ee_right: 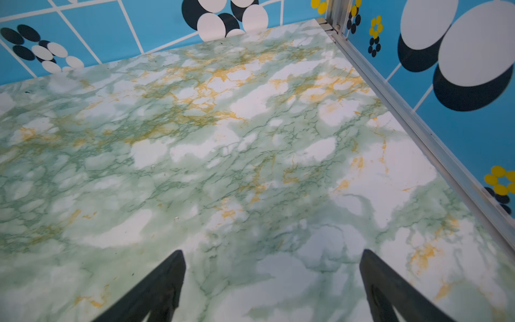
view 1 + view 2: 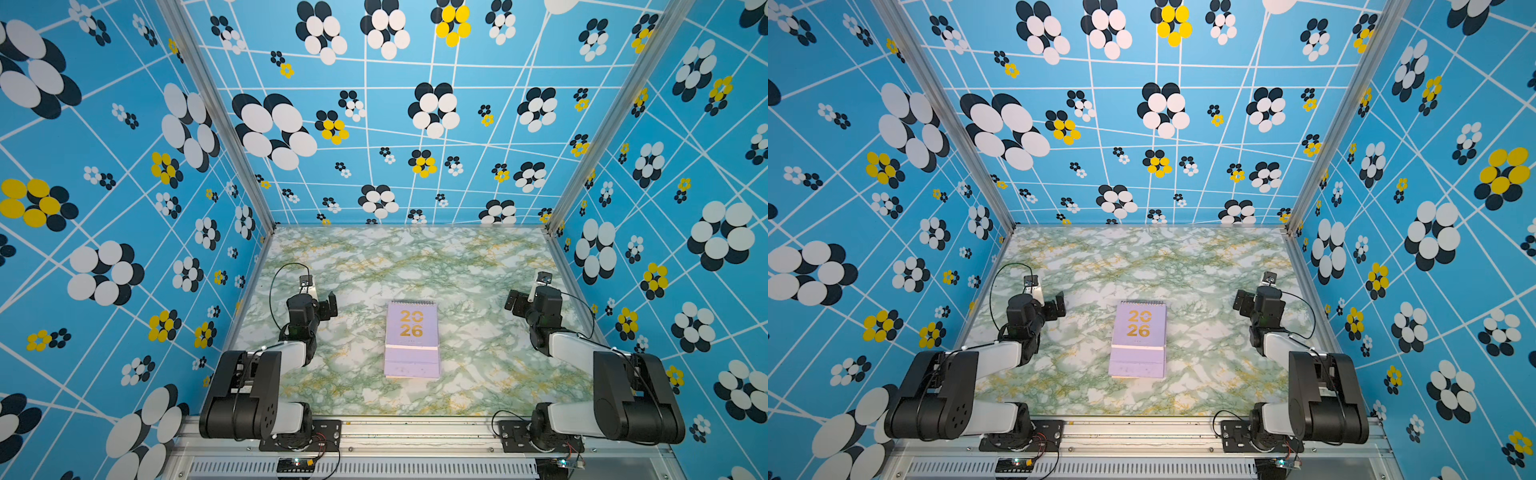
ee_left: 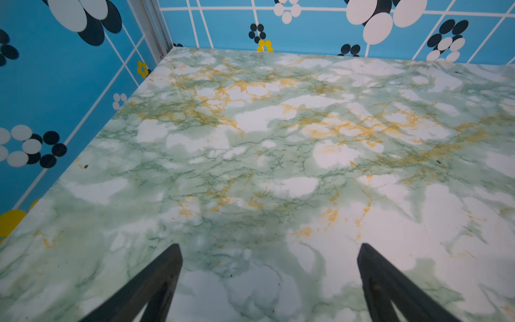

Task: Stack the calendars
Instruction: Reset both arms

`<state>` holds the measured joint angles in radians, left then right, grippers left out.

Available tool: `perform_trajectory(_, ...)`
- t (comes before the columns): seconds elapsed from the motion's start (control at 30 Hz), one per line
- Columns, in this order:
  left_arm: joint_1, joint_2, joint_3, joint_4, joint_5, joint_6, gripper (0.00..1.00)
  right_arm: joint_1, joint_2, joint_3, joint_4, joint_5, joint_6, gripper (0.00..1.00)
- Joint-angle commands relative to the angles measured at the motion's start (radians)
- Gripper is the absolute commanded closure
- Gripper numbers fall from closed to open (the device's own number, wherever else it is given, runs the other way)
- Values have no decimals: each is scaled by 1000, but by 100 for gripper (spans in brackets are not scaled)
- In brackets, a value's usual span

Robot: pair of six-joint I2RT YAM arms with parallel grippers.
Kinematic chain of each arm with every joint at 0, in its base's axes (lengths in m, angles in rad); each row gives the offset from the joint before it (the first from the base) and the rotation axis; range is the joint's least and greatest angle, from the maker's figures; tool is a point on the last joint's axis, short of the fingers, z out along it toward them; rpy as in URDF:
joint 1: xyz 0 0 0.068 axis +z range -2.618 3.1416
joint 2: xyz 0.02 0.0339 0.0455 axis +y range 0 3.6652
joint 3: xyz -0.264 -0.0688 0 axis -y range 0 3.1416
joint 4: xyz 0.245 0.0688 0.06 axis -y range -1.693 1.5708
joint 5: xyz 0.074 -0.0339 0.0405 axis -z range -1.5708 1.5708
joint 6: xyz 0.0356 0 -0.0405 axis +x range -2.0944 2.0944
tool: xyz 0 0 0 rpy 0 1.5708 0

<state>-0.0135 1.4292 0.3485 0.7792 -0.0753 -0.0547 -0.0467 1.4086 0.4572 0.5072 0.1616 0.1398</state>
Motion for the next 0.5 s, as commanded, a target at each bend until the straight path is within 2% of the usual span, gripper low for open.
perform_trajectory(0.0,14,92,-19,227,27,17,0,-5,64,36,113,-109,-66,1)
perform_trajectory(0.1,4,116,-12,221,33,27,1,4,76,46,100,-137,-86,1)
perform_trajectory(0.2,4,120,-5,217,37,30,1,14,80,6,177,-142,-107,1)
perform_trajectory(0.3,6,122,-5,222,37,30,1,28,132,-68,377,-114,-106,1)
perform_trajectory(0.37,8,122,3,204,24,23,0,28,103,-39,261,-114,-112,1)
perform_trajectory(0.43,7,125,9,197,18,24,1,31,113,-50,308,-111,-111,1)
perform_trajectory(0.47,7,123,8,197,18,24,1,32,103,-45,275,-107,-113,1)
